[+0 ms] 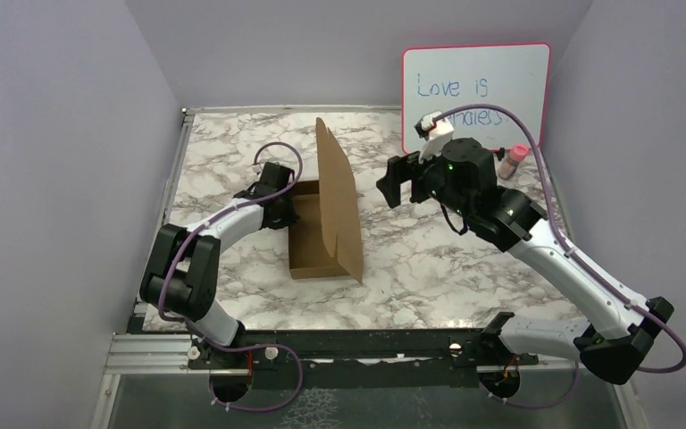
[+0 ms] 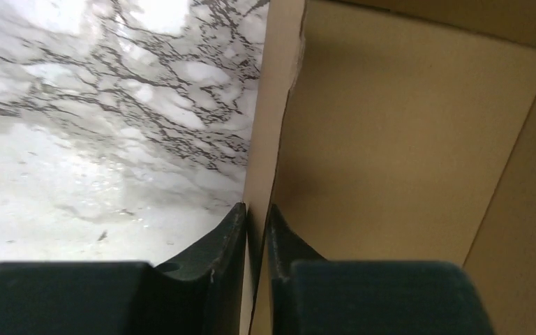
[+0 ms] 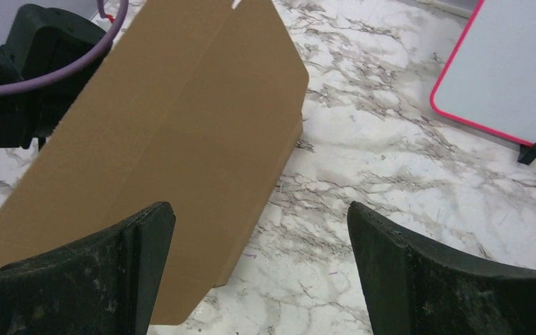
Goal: Fold the paper box
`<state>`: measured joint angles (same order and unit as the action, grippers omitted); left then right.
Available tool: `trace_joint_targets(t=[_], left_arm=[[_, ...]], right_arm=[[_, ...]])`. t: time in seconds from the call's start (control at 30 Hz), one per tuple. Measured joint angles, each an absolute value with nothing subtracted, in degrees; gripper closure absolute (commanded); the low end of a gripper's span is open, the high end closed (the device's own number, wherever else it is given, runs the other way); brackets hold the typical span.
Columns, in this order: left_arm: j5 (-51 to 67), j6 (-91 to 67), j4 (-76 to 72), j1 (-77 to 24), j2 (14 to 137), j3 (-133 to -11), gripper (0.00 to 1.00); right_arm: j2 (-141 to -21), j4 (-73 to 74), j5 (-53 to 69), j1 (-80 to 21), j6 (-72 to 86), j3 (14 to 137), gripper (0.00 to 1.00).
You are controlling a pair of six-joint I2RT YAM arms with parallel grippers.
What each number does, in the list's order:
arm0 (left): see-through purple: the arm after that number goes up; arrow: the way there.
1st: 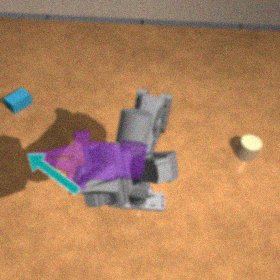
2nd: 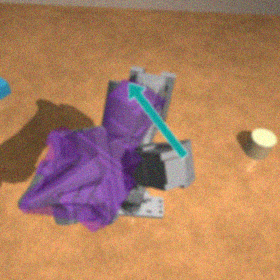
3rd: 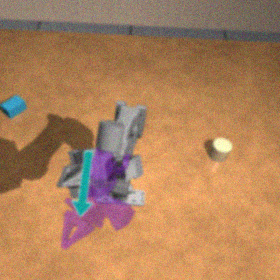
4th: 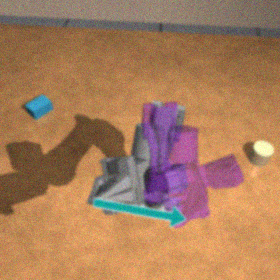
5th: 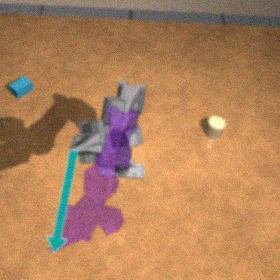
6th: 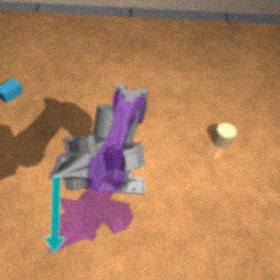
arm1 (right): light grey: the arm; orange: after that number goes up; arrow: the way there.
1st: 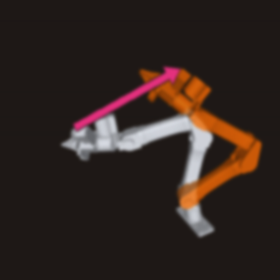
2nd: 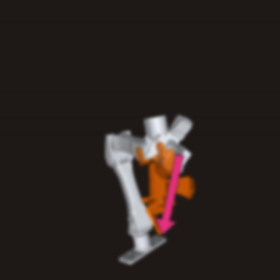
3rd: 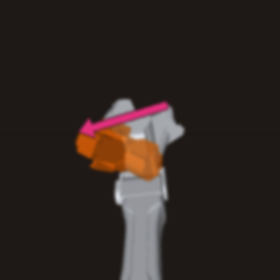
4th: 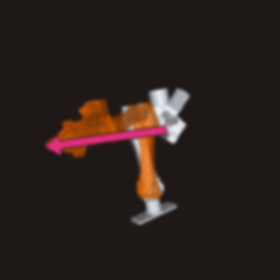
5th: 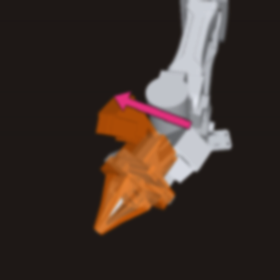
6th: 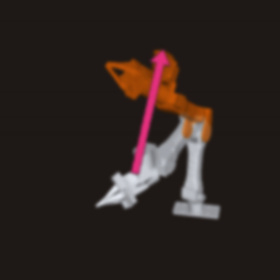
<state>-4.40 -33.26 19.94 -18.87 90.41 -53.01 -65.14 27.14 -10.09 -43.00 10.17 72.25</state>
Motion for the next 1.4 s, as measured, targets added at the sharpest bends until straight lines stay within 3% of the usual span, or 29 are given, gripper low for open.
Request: trace_joint_targets(t=[0.33, 0.47, 0.57, 0.83, 1.03, 1.27, 1.4], left_arm=[[-1.06, -37.34, 15.66, -18.44, 85.25, -48.86, 0.39], [-0.91, -33.74, 16.38, -15.35, 80.55, -49.58, 0.19], [-0.99, -29.21, 18.63, -12.25, 77.52, -51.94, 0.11], [-8.80, -16.62, 21.26, -9.69, 69.95, -56.82, 0.06], [-16.67, -12.49, 23.16, -10.55, 68.16, -56.42, 0.04], [-22.81, -11.00, 24.40, -12.38, 68.07, -56.10, 0.03], [-24.23, -10.66, 24.86, -12.49, 67.53, -55.77, 0.03]], right_arm=[[-73.67, 32.01, -3.99, -43.03, 8.51, 83.29, 0.06], [-77.32, 34.17, -3.29, -43.46, 8.58, 87.35, 0.07], [-81.21, 36.58, -3.42, -44.82, 8.64, 92.07, 0.07], [-93.06, 42.04, -8.93, -51.18, 8.32, 107.26, 0.08], [-102.41, 47.31, -18.17, -54.76, 6.63, 118.39, 0.15], [-107.79, 52.73, -27.40, -57.41, 3.62, 121.01, 0.36], [-109.69, 54.26, -30.72, -58.06, 2.17, 122.45, 0.58]])
